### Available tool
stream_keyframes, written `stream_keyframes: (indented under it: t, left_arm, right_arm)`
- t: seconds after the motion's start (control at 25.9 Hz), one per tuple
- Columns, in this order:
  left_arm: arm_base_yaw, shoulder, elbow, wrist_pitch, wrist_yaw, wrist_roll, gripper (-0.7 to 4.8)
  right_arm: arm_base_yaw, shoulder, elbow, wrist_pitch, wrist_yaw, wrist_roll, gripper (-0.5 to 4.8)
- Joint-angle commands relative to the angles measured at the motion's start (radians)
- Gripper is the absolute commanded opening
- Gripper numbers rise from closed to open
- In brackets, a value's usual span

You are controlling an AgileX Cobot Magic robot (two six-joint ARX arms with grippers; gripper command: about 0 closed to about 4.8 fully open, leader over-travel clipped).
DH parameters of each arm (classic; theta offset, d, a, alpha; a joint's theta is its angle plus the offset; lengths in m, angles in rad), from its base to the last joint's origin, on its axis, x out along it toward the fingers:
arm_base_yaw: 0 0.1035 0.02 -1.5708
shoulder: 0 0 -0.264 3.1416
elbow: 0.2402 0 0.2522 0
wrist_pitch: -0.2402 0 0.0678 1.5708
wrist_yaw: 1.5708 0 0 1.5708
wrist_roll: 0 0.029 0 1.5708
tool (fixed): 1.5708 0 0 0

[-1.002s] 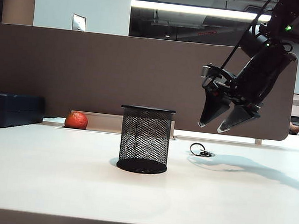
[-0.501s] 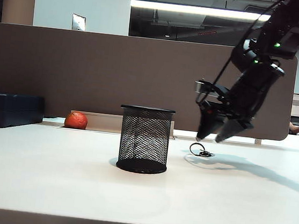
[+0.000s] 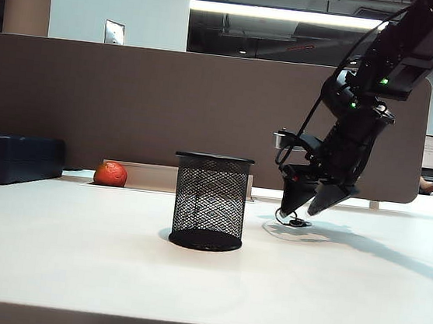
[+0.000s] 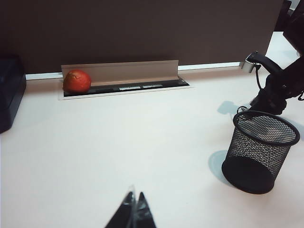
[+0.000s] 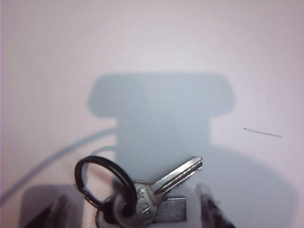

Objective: Pick up a bunch of keys from the table, then put them into the black basket.

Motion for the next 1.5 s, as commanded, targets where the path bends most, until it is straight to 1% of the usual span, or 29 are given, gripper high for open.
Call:
stream_keyframes:
  t: [0.04,0.39,0.42,0.58,0.62,0.66,0.69,0.89,0.96,1.19,1.5]
  left_arm:
    - [0.0,0.001,0.004,0.006,0.003,-0.003,-0.06]
    - [0.0,0.001,0.004,0.006,0.002,-0.003,-0.06]
    - [0.0,0.001,0.004,0.006,0.002,-0.003,-0.06]
    - [0.0,0.001,0.004,0.006,0.0,-0.003,-0.06]
    - [0.0,0.001,0.004,0.006,-0.005,-0.003,-0.06]
    - [0.0,0.001,0.004,0.006,-0.005,-0.003,-0.06]
    - [0.0,0.001,0.004,0.006,-0.005,-0.003,-0.06]
    - [0.0,0.001,0.004,0.006,-0.005,-0.003,-0.06]
    - [0.0,0.001,0.004,0.006,-0.005,-0.003,-0.06]
    - [0.0,0.001,0.004,0.006,-0.005,-0.003,-0.06]
    - [0.0,0.001,0.004,0.006,-0.005,-0.003,-0.06]
  right_arm:
    - [0.002,0.003,0.006,0.037,0.004,-0.007,3.55]
    - [0.003,0.041,0.006,0.096,0.01,-0.007,3.49]
    - [0.003,0.044,0.006,0.097,0.01,-0.008,3.24]
    - [0.004,0.065,0.006,0.134,0.025,-0.026,1.47]
    - [0.005,0.066,0.006,0.135,0.028,-0.026,0.84]
    - [0.005,0.069,0.006,0.135,0.034,-0.026,0.1]
    - [0.005,0.071,0.006,0.133,0.042,-0.026,-0.03]
    - [0.006,0.069,0.006,0.132,0.095,-0.026,-0.02]
    - [0.006,0.068,0.006,0.132,0.101,-0.025,-0.02]
    - [0.006,0.051,0.006,0.117,0.103,-0.025,-0.02]
    - [0.006,-0.042,0.006,0.063,0.103,-0.021,-0.02]
